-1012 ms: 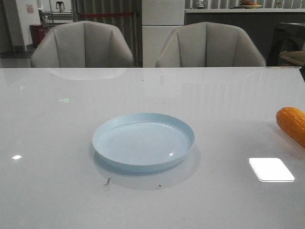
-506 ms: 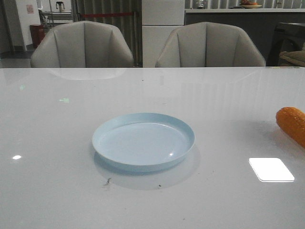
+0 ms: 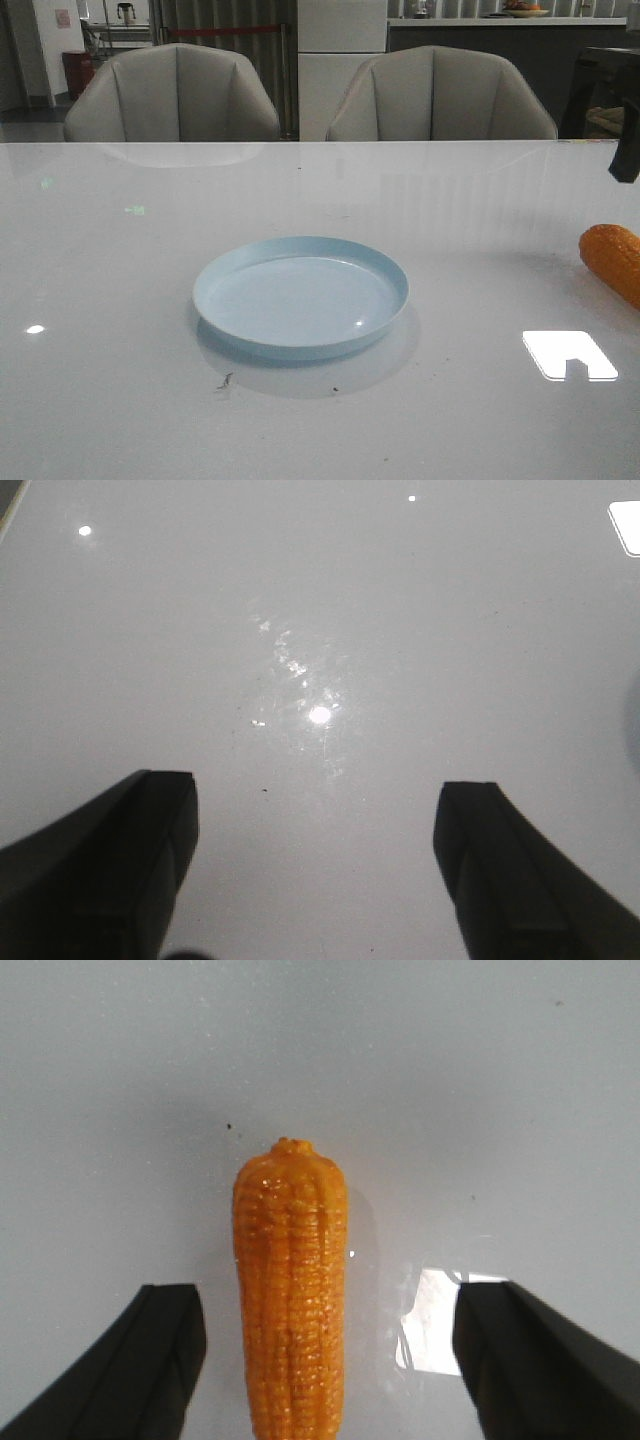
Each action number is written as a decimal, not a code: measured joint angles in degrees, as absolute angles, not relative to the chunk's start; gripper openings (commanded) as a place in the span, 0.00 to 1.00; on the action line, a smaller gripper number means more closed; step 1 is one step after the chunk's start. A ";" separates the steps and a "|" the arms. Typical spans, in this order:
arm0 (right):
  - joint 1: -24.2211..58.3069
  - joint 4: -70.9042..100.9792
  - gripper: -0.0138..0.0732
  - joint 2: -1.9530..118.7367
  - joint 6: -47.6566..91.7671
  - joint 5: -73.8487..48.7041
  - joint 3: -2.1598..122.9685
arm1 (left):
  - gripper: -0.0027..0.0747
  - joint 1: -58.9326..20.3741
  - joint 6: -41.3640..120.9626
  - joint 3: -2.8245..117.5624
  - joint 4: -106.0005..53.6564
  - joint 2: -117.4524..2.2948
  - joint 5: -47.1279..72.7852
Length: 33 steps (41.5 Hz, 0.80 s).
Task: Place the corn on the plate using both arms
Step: 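Move the right gripper down over the orange corn cob, then close the right gripper on the corn cob and lift it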
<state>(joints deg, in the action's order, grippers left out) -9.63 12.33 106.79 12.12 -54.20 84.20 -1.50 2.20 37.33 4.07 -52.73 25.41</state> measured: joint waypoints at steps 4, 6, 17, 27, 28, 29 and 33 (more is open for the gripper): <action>-9.63 12.33 0.86 109.13 12.12 -54.89 84.46 | 0.74 -1.50 2.20 37.33 4.07 -52.73 25.41; -9.63 12.65 0.86 110.03 12.12 -55.22 84.46 | 0.74 -1.50 2.20 37.33 4.07 -52.73 25.41; -8.85 14.18 0.86 113.48 13.18 -56.27 84.46 | 0.74 -1.50 2.20 37.33 4.18 -52.73 24.96; -6.34 14.89 0.86 114.93 14.38 -55.55 84.56 | 0.74 -1.50 2.09 37.33 4.89 -52.73 24.76; -6.31 14.93 0.86 115.27 14.43 -55.55 84.49 | 0.74 -1.50 2.09 37.33 4.99 -52.73 24.76; -6.31 14.93 0.86 115.75 14.43 -55.55 84.49 | 0.74 -1.50 2.09 37.33 5.13 -52.73 24.76; -6.31 14.81 0.86 117.24 14.52 -55.78 84.49 | 0.74 -1.50 2.09 37.33 5.47 -52.73 24.76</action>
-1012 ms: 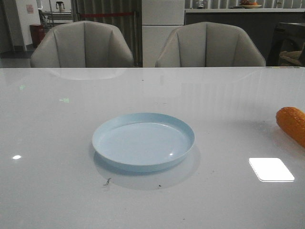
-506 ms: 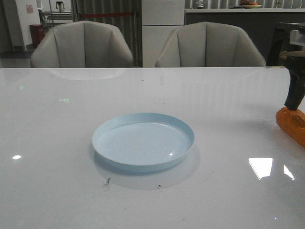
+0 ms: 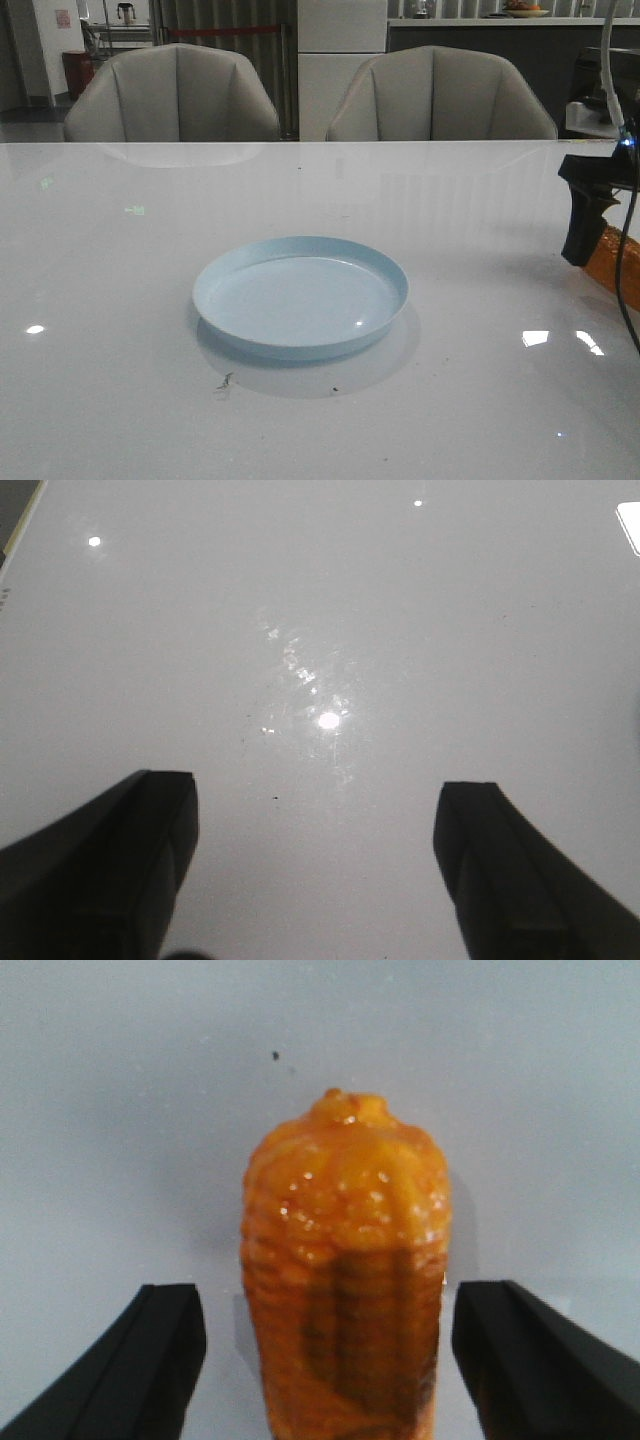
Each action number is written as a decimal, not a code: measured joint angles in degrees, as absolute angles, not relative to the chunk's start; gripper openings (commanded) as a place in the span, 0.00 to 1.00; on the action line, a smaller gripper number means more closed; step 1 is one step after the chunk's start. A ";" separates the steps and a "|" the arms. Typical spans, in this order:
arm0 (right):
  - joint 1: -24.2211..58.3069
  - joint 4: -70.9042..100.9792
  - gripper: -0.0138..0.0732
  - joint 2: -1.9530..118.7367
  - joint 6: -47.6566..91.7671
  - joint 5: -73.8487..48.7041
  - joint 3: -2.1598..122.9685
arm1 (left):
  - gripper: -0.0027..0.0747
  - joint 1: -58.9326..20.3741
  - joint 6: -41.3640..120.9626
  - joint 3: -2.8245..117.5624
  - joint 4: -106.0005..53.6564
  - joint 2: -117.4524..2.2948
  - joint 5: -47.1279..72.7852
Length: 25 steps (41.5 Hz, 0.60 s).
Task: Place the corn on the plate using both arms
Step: 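Close the right gripper on the corn cob and lift it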
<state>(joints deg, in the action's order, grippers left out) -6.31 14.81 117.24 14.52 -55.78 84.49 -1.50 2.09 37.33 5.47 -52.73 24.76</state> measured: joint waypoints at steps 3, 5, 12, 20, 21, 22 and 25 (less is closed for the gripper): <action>-6.31 14.47 0.86 117.78 14.52 -56.12 84.49 | 0.74 -1.50 2.09 37.33 5.59 -52.73 24.76; -6.31 14.48 0.86 117.78 14.52 -56.12 84.49 | 0.74 -1.50 2.09 37.33 5.59 -52.73 24.76; -6.31 14.48 0.75 117.78 14.52 -56.12 84.59 | 0.74 -1.50 2.09 37.33 5.59 -52.73 24.76; -6.31 14.37 0.45 117.78 14.52 -56.12 84.70 | 0.74 -1.50 2.09 37.33 5.59 -52.73 24.76; -6.31 14.37 0.40 117.78 14.52 -56.12 84.70 | 0.74 -1.50 2.09 37.33 5.59 -52.73 24.76; -6.31 14.37 0.36 117.78 14.52 -56.12 84.70 | 0.74 -1.50 2.09 37.33 5.59 -52.73 24.76; -6.31 14.37 0.26 117.78 14.52 -56.12 84.70 | 0.74 -1.50 2.09 37.33 5.59 -52.73 24.76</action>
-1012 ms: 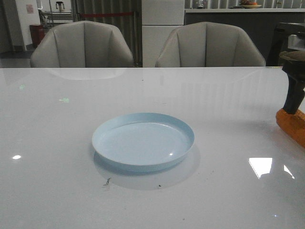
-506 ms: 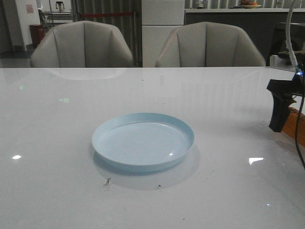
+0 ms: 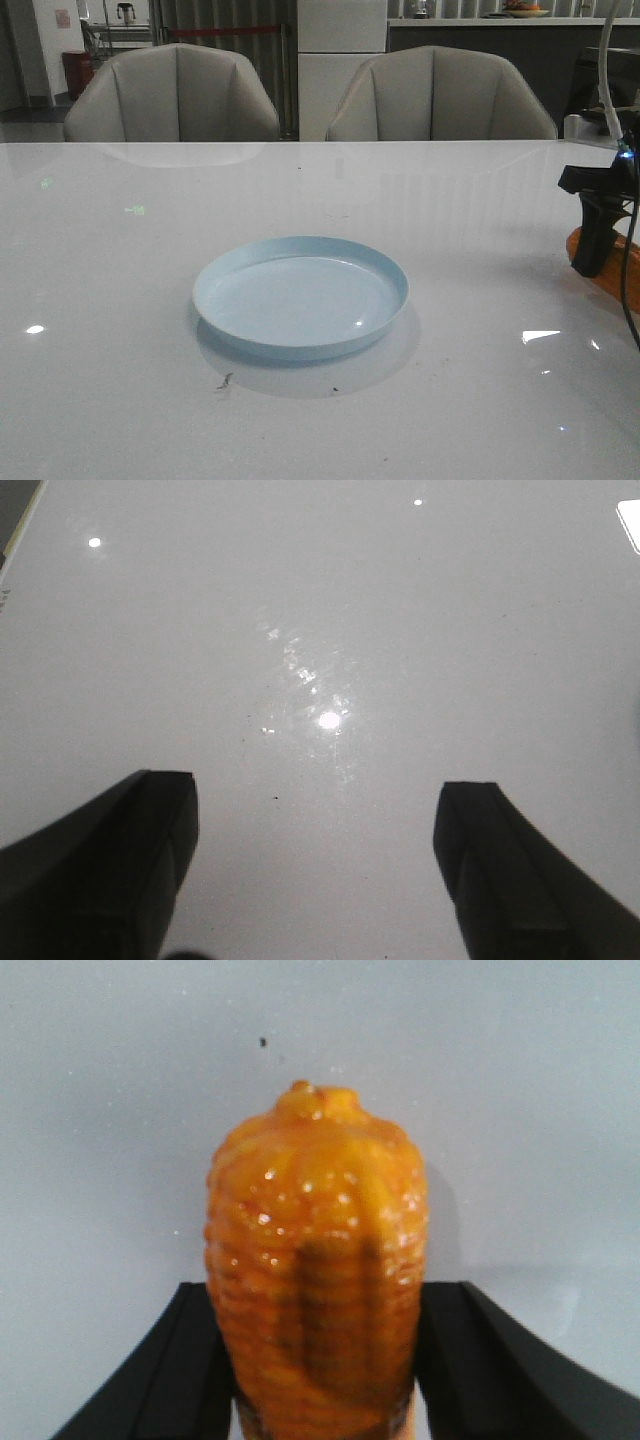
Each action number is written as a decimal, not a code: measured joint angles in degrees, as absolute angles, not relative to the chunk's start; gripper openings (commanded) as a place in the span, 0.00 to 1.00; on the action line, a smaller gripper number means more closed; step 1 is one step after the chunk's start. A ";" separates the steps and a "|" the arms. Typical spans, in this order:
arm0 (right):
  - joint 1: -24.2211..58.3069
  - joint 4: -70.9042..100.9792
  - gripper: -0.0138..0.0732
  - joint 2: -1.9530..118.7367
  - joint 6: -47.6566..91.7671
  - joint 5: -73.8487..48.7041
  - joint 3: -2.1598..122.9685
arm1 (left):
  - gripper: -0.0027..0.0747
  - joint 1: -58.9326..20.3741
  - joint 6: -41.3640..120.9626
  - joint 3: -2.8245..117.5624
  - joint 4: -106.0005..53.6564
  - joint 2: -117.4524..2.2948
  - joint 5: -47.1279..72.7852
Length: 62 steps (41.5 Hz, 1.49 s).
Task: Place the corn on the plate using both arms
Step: 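Close the right gripper on the corn cob and lift it, then carry the corn cob with the right gripper over the plate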
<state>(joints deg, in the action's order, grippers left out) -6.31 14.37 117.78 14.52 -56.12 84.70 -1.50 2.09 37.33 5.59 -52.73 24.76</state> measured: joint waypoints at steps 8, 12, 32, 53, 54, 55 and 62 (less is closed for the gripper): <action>-6.31 14.66 0.22 117.82 14.52 -56.88 85.95 | 0.74 -1.50 2.09 37.33 5.68 -52.73 24.76; -6.31 15.95 0.22 117.91 14.52 -58.68 88.49 | 0.74 -1.50 2.09 37.33 5.71 -52.73 24.76; 4.01 18.93 0.22 117.91 14.52 -65.07 102.69 | 0.74 -1.50 2.09 37.33 5.81 -52.73 24.76; 23.57 19.25 0.22 117.94 14.56 -61.54 102.83 | 0.74 -1.50 2.09 37.33 5.81 -52.73 24.76; 24.33 19.25 0.22 117.94 14.56 -61.28 102.83 | 0.74 -1.50 2.09 37.33 5.81 -52.73 24.76; 24.83 19.34 0.22 118.03 14.56 -60.93 102.83 | 0.74 -1.50 2.09 37.33 5.81 -52.73 24.76; 27.24 19.47 0.22 119.82 14.56 -59.97 102.92 | 0.74 -1.50 2.09 37.33 5.81 -52.73 24.76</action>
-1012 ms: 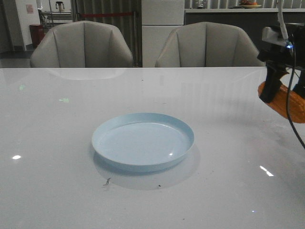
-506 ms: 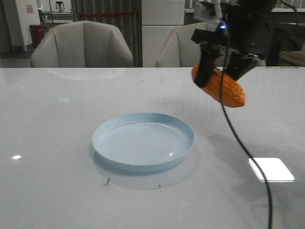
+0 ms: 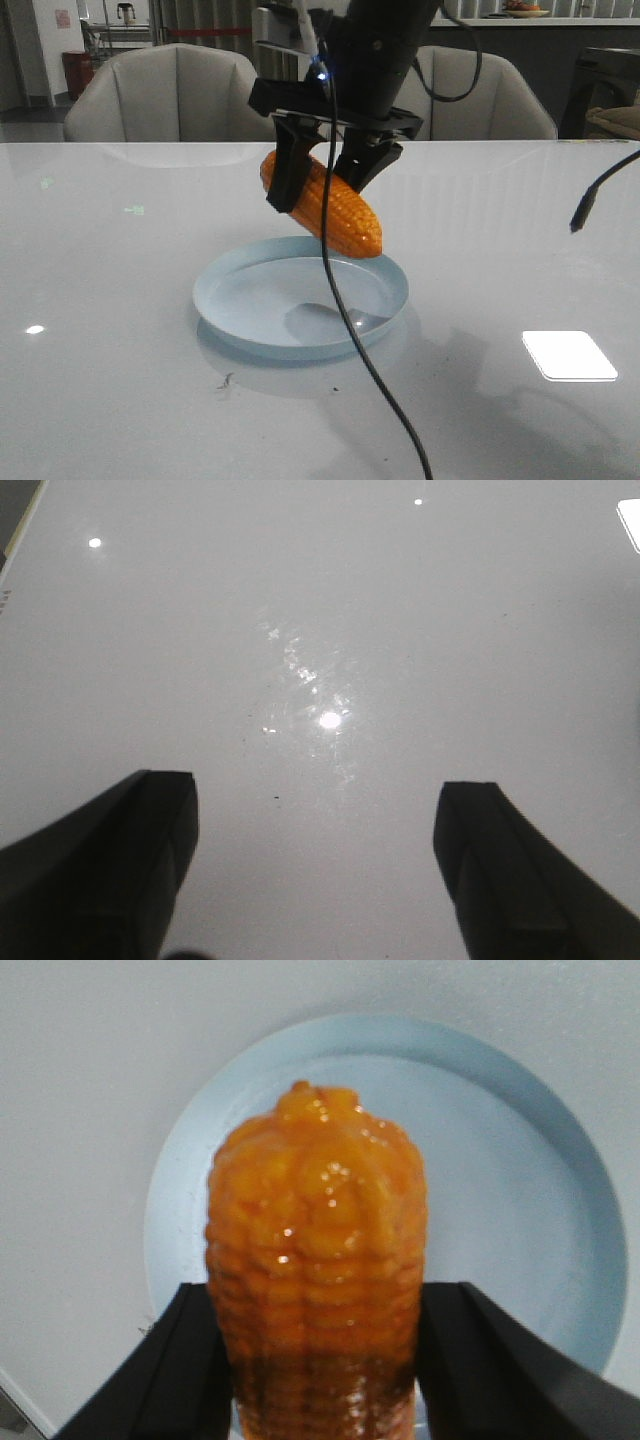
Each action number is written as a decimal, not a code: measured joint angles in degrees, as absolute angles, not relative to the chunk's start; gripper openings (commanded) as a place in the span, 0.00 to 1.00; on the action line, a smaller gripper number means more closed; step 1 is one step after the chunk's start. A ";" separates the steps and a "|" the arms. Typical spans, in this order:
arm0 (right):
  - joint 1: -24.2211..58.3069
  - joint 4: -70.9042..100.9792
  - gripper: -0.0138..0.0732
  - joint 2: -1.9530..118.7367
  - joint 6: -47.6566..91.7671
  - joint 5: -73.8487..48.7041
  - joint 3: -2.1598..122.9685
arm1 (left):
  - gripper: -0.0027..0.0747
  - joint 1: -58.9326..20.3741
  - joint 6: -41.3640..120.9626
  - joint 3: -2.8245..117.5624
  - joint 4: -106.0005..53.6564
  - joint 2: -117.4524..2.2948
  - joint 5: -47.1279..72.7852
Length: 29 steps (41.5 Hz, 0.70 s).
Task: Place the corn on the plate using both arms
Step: 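Carry the corn cob with the right gripper over the plate, then lower the corn onto the plate and open the right gripper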
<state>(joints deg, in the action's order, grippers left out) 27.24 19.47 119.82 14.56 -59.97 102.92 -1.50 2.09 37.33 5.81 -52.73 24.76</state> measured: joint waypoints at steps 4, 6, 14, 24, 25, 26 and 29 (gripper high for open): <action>27.51 19.66 0.22 121.96 14.56 -59.97 102.92 | 0.74 -1.50 2.09 37.33 5.81 -52.73 24.76; 27.51 19.66 0.22 123.10 14.56 -59.97 102.92 | 0.74 -1.50 2.09 37.33 5.81 -52.73 24.76; 27.51 19.86 0.22 125.17 14.56 -59.88 102.92 | 0.74 -1.50 2.09 37.33 5.81 -52.73 24.86; 27.51 20.21 0.55 125.16 14.56 -57.01 102.92 | 0.74 -1.50 2.09 37.33 5.81 -52.73 24.96; 27.51 20.21 0.62 125.16 14.56 -56.89 102.92 | 0.74 -1.50 2.09 37.33 5.81 -52.73 24.96; 27.51 20.21 0.67 125.16 14.56 -56.89 102.92 | 0.74 -1.50 2.09 37.33 5.81 -52.73 24.96; 27.51 20.21 0.80 125.16 14.56 -56.89 102.92 | 0.74 -1.50 2.09 37.33 5.81 -52.73 24.96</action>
<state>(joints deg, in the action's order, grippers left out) 27.51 20.21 125.16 14.56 -56.89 102.92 -1.50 2.09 37.33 5.81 -52.73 24.96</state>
